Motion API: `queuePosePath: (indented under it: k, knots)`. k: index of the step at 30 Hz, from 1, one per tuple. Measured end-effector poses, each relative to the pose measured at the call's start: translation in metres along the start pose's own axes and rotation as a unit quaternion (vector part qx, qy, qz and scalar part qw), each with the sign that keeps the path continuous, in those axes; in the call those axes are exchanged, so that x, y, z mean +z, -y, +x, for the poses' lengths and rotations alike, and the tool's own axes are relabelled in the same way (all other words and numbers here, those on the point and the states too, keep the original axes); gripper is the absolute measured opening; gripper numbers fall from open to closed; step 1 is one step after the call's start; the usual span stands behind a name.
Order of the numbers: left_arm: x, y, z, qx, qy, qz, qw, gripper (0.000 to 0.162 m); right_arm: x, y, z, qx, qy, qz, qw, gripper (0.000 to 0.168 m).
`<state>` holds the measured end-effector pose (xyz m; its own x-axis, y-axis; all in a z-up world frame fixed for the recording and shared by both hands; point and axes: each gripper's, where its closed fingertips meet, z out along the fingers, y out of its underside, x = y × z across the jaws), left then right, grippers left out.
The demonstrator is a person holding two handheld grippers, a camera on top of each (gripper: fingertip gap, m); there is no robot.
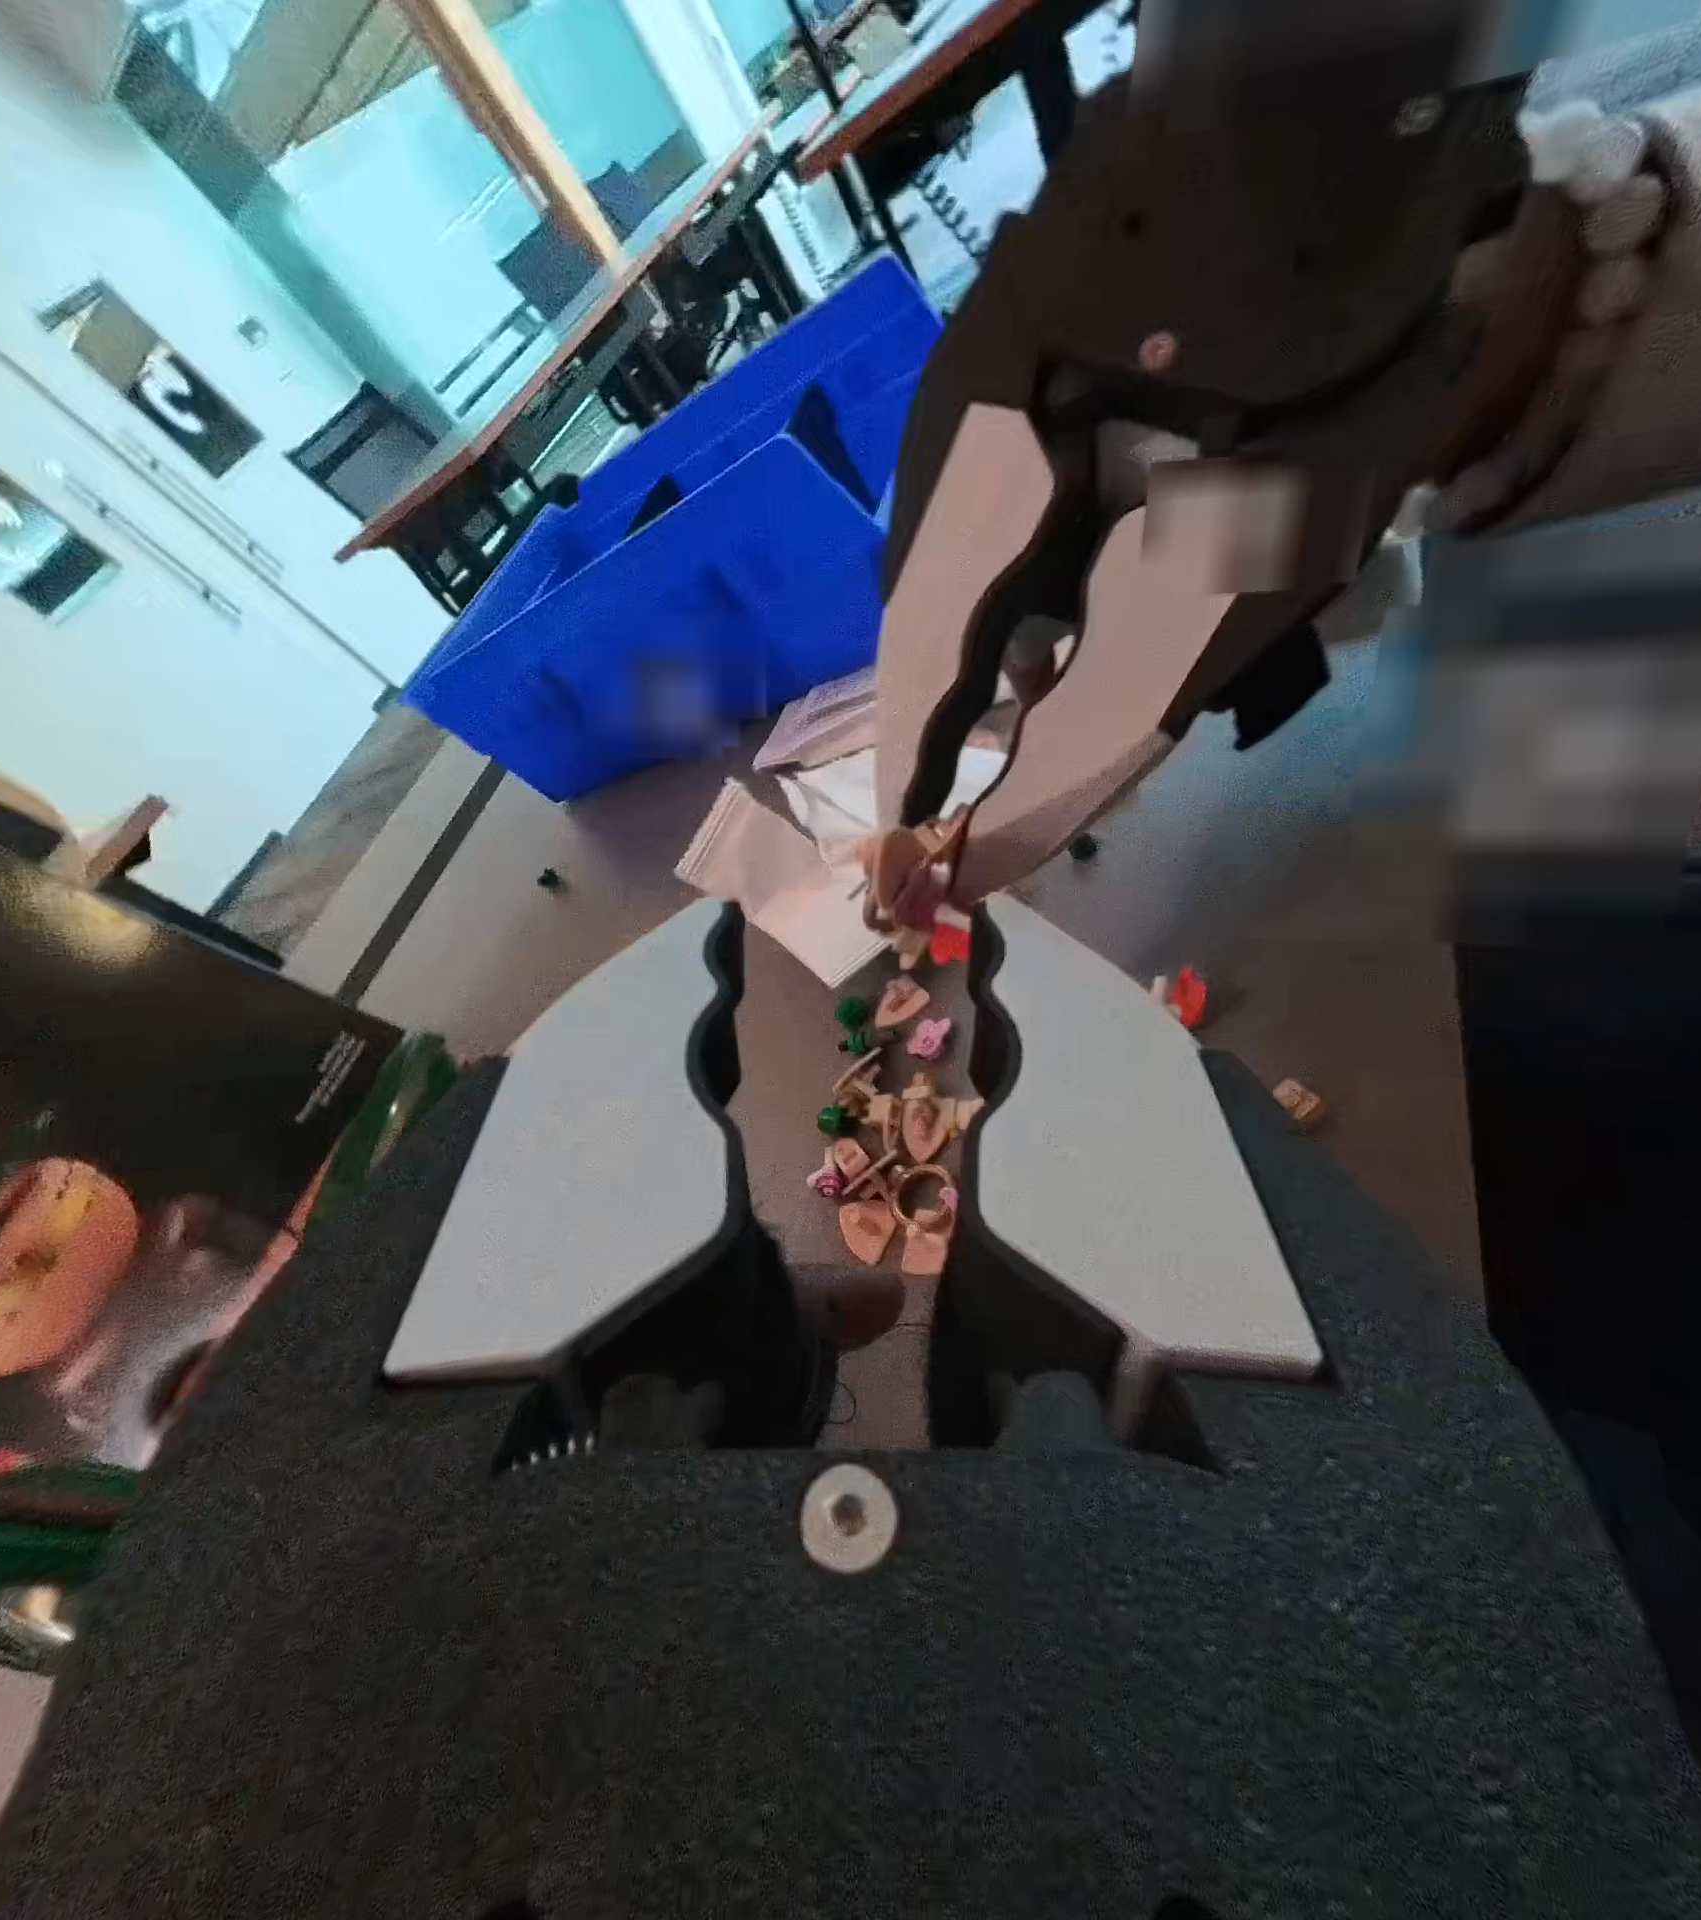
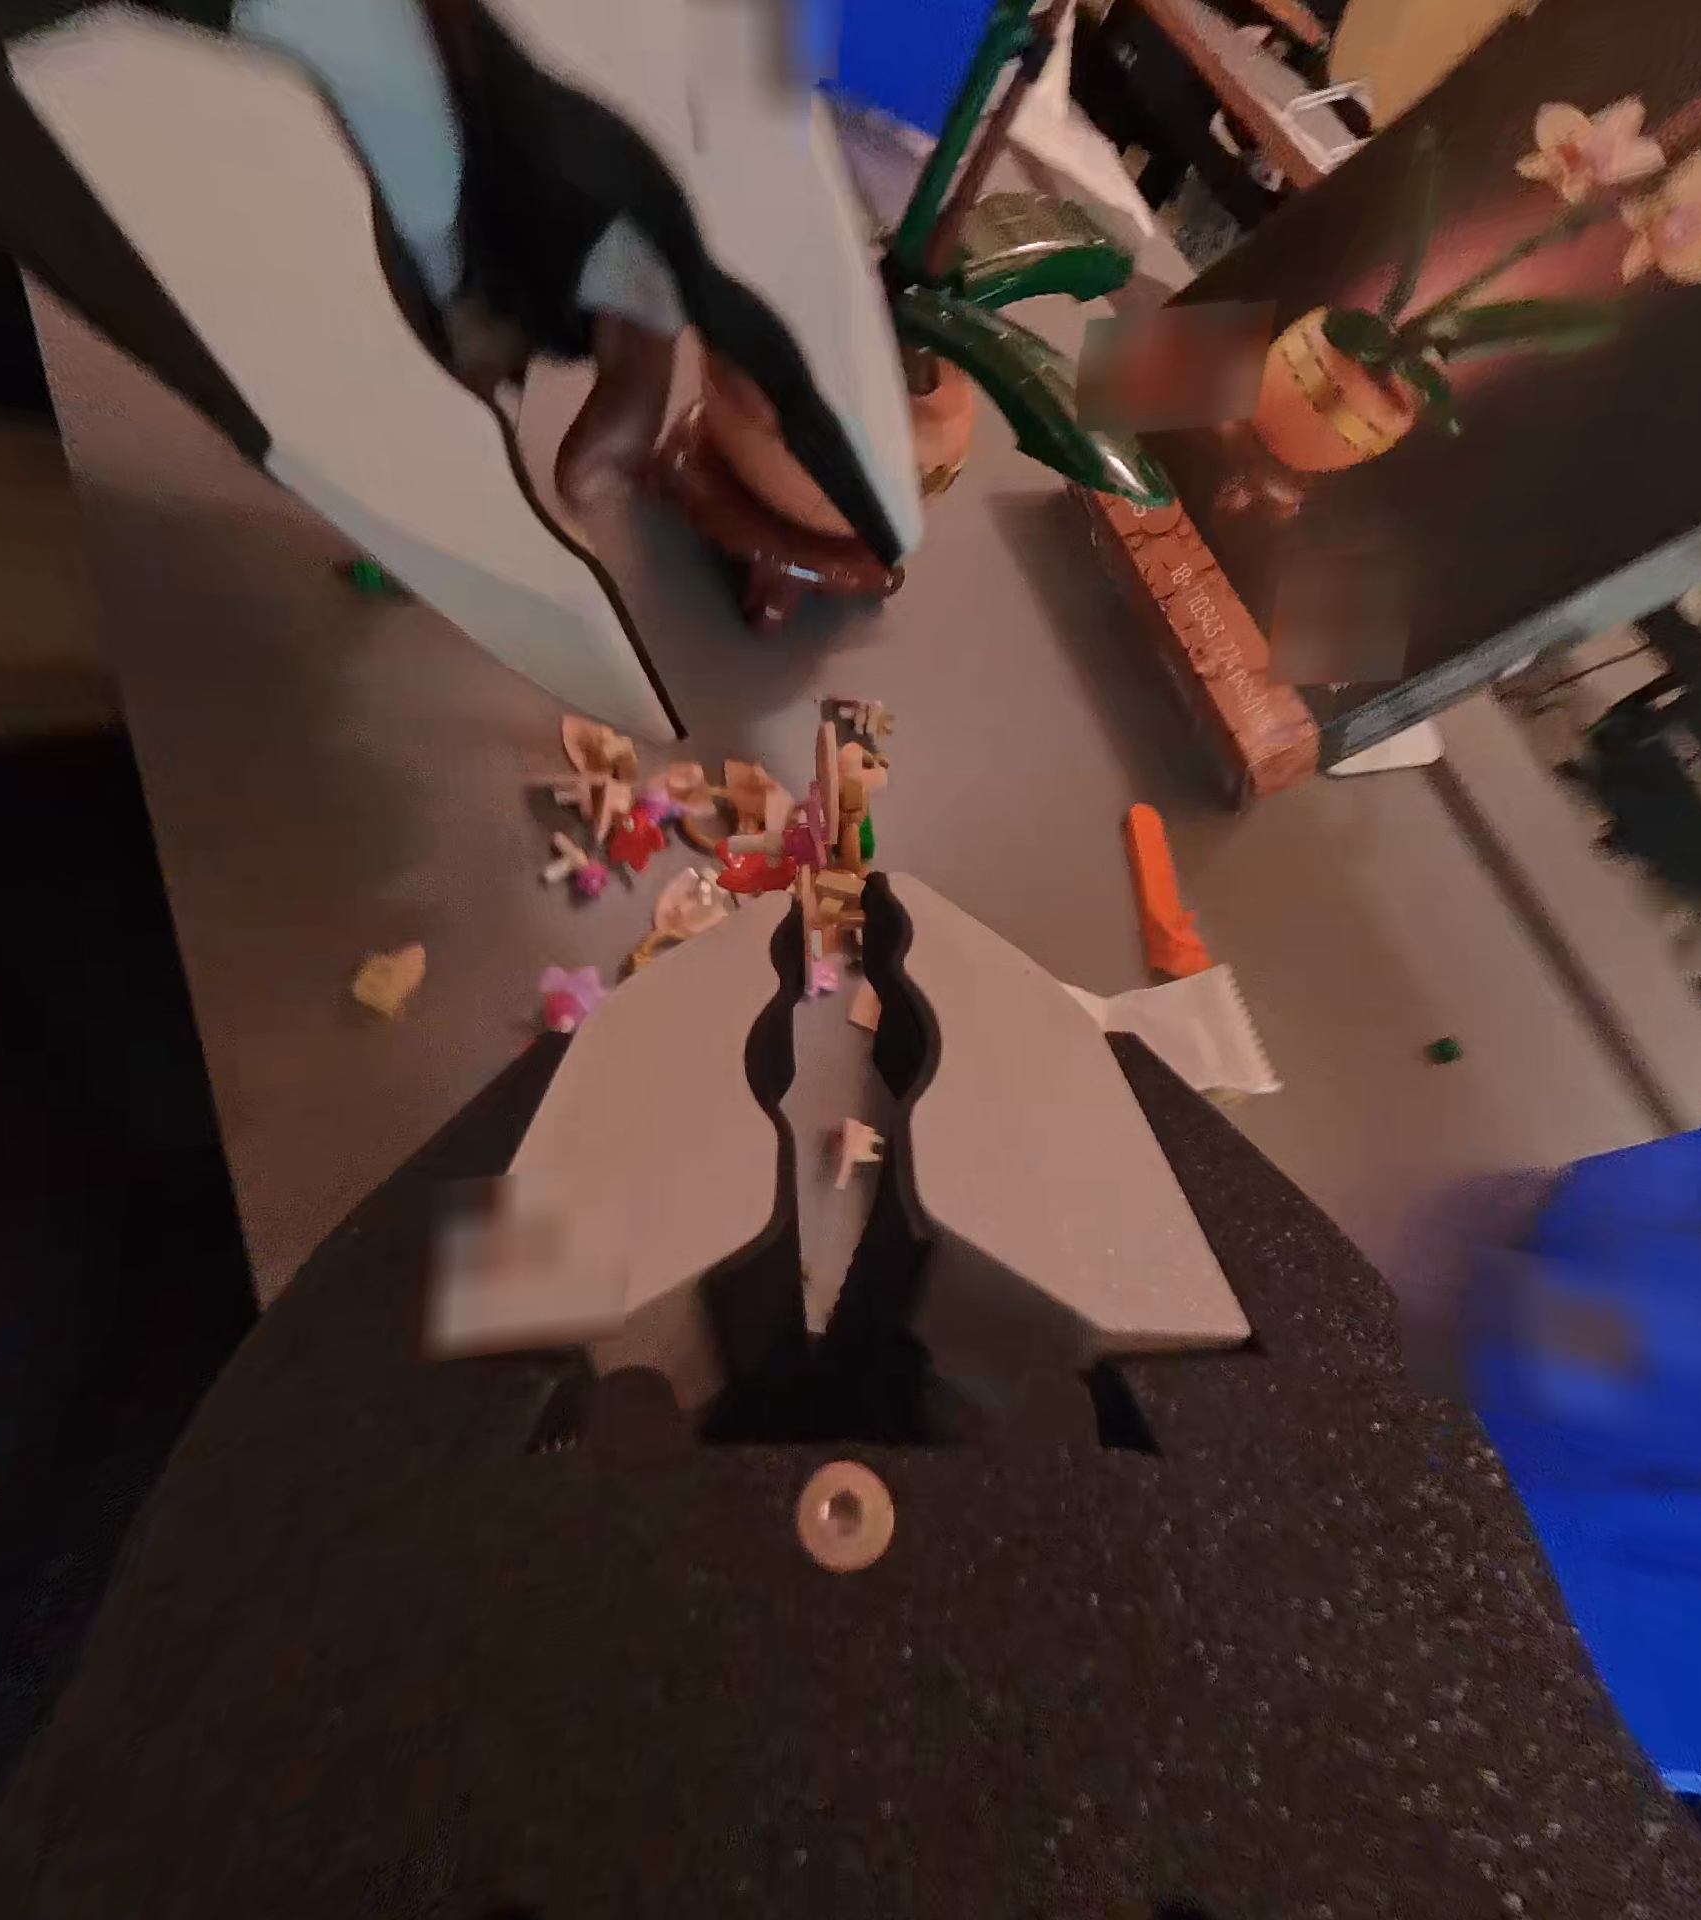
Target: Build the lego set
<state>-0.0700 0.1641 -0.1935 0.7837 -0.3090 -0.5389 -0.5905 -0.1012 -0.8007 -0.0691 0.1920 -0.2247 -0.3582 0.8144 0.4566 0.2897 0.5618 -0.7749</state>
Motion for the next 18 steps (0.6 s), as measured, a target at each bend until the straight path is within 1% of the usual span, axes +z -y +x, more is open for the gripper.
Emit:
queuePosePath:
  k: [2,4,6,8,9,11,13,15,17,18]
  knots:
    - [0.005,0.003,0.004,0.055,-0.013,-0.018,0.998,0.038,-0.001,0.004,-0.001,-0.078,0.002,-0.031,0.996,0.01]
    - [0.009,0.005,0.003,0.101,-0.009,-0.024,0.995,0.022,-0.003,0.008,-0.002,-0.125,0.006,-0.049,0.991,0.009]
    - [0.012,0.004,0.007,0.126,-0.021,-0.032,0.991,0.01,-0.003,0.011,-0.002,-0.143,0.004,-0.057,0.988,0.009]
    - [0.013,0.005,0.003,0.118,0.001,-0.033,0.992,0.009,-0.002,0.011,0.0,-0.128,-0.005,-0.06,0.99,0.009]
    - [0.014,0.007,-0.001,0.101,0.028,-0.028,0.994,0.009,-0.002,0.013,0.003,-0.097,-0.018,-0.052,0.994,0.009]
    - [0.011,0.015,-0.013,0.044,0.109,0.008,0.993,0.006,-0.001,0.023,0.007,0.009,-0.039,-0.004,0.999,0.009]
    - [0.006,0.019,-0.019,-0.007,0.186,0.046,0.981,0.006,0.0,0.031,0.006,0.104,-0.049,0.046,0.992,0.009]
    - [0.001,0.019,-0.022,-0.072,0.242,0.074,0.965,0.005,0.003,0.035,0.005,0.149,-0.073,0.067,0.984,0.009]
    - [-0.004,0.014,-0.027,-0.158,0.266,0.101,0.946,0.005,0.007,0.037,0.002,0.172,-0.09,0.076,0.978,0.009]
    - [-0.009,0.009,-0.032,-0.212,0.274,0.117,0.931,0.005,0.007,0.037,0.002,0.176,-0.096,0.076,0.977,0.009]
